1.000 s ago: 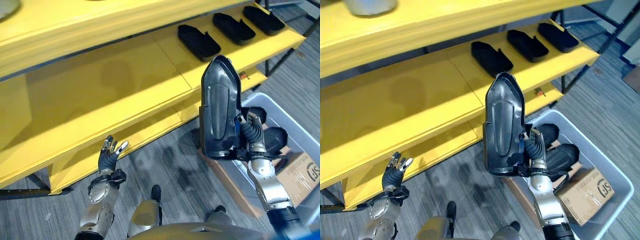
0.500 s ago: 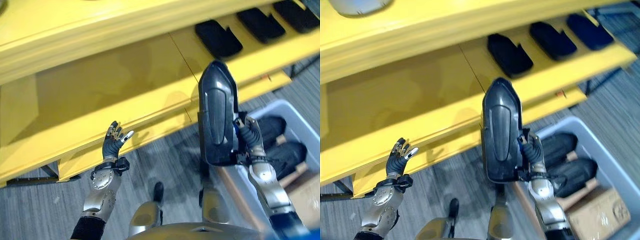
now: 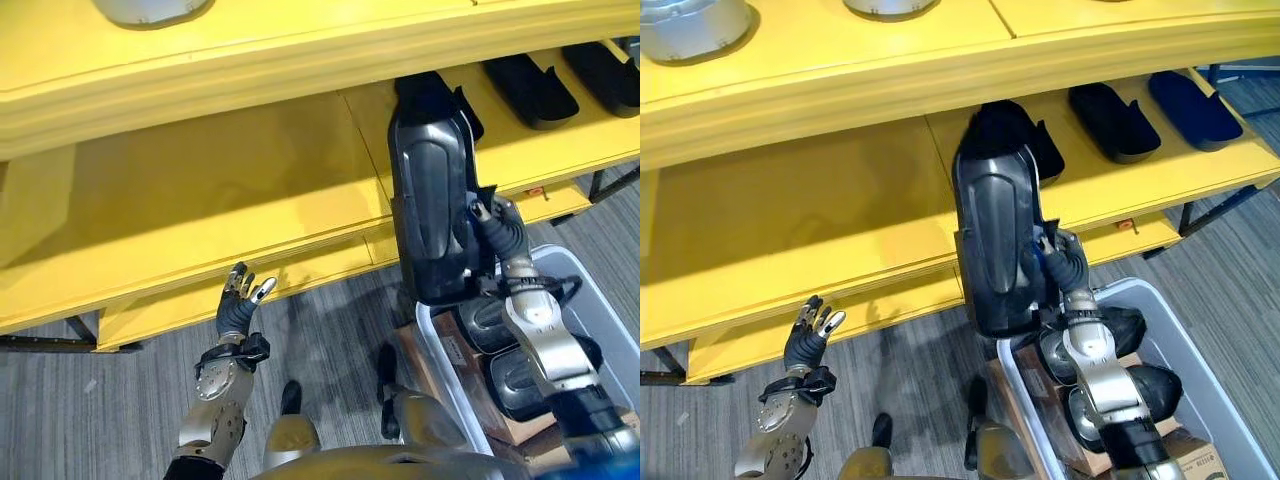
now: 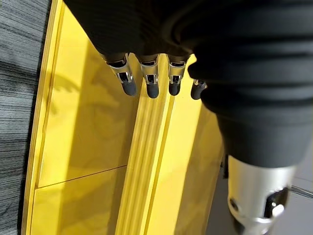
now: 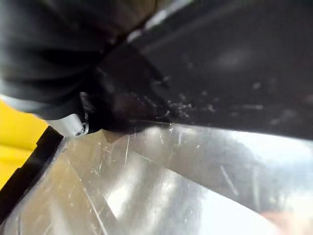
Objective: Move parts from the plastic box to the shelf.
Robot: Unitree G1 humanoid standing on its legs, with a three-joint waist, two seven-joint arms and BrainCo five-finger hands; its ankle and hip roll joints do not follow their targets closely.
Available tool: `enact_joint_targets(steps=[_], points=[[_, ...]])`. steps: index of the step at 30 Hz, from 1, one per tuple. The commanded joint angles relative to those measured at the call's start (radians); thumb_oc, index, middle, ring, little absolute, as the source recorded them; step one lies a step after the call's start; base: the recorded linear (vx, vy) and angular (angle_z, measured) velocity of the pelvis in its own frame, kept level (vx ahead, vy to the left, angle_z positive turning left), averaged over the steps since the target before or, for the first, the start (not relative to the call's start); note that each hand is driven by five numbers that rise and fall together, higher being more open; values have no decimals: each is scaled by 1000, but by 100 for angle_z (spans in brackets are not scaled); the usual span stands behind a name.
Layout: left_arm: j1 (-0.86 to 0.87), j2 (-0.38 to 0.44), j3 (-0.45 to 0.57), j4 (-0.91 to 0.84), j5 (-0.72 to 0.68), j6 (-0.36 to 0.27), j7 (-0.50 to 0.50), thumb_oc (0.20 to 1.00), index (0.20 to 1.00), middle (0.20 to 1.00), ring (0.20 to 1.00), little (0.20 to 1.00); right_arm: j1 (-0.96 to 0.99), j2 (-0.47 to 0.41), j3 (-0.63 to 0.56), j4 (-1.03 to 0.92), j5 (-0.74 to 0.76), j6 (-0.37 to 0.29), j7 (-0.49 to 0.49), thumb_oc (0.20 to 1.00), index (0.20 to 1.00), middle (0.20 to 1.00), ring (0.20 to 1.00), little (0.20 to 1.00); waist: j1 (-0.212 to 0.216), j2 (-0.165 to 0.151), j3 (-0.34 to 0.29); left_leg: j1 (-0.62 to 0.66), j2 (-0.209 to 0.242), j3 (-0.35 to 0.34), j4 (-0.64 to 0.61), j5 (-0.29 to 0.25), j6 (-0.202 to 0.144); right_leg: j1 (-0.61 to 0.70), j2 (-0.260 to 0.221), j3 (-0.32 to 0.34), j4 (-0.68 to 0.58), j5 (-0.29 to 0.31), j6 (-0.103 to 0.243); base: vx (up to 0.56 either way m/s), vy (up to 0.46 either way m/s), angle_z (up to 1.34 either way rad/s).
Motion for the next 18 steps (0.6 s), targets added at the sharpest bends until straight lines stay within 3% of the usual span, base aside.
enact_joint_targets(steps=[1, 8, 12, 14, 16, 18], points=[[20, 70, 2, -75, -37, -31, -10, 1000, 1000, 1000, 1000, 1000, -96, 10, 62, -30, 49, -68, -6, 200, 200, 200, 200, 200, 47, -45, -64, 31, -21, -16, -3, 18, 18, -61, -152, -7, 175, -60, 122, -8, -42, 4], [34, 85, -25, -101, -82, -36, -15, 1000, 1000, 1000, 1000, 1000, -334, 26, 207, 133, 124, -30, -6, 200, 200, 200, 200, 200, 114, -40, -31, -21, -14, -56, -2, 54, 5, -104, -166, -50, 240, -92, 103, -37, -62, 18], [20, 99, -54, -106, -108, -43, -22, 1000, 1000, 1000, 1000, 1000, -461, -26, 222, 216, 142, -12, -29, 200, 200, 200, 200, 200, 148, -40, 6, -113, -48, -34, 60, 75, 3, -69, -204, -106, 212, -93, 97, -81, -56, 49], [-15, 132, -80, -113, -120, -42, -31, 1000, 1000, 1000, 1000, 1000, -560, -71, 210, 275, 150, -8, -72, 200, 200, 200, 200, 200, 166, -39, 43, -209, -98, 50, 136, 76, 31, -74, -234, -160, 224, -94, 97, -172, 19, 102], [-35, 166, -96, -112, -138, -47, -30, 1000, 1000, 1000, 1000, 1000, -662, -70, 213, 346, 156, -1, -105, 200, 200, 200, 200, 200, 188, -34, 58, -248, -112, 18, 163, 64, 47, -110, -229, -148, 246, -91, 89, -75, 77, 71], [-49, 177, -105, -117, -149, -46, -32, 1000, 1000, 1000, 1000, 1000, -693, -90, 197, 381, 165, 2, -114, 200, 200, 200, 200, 200, 188, -33, 67, -256, -114, 34, 159, 62, 53, -104, -239, -156, 237, -87, 90, -13, 34, 5]])
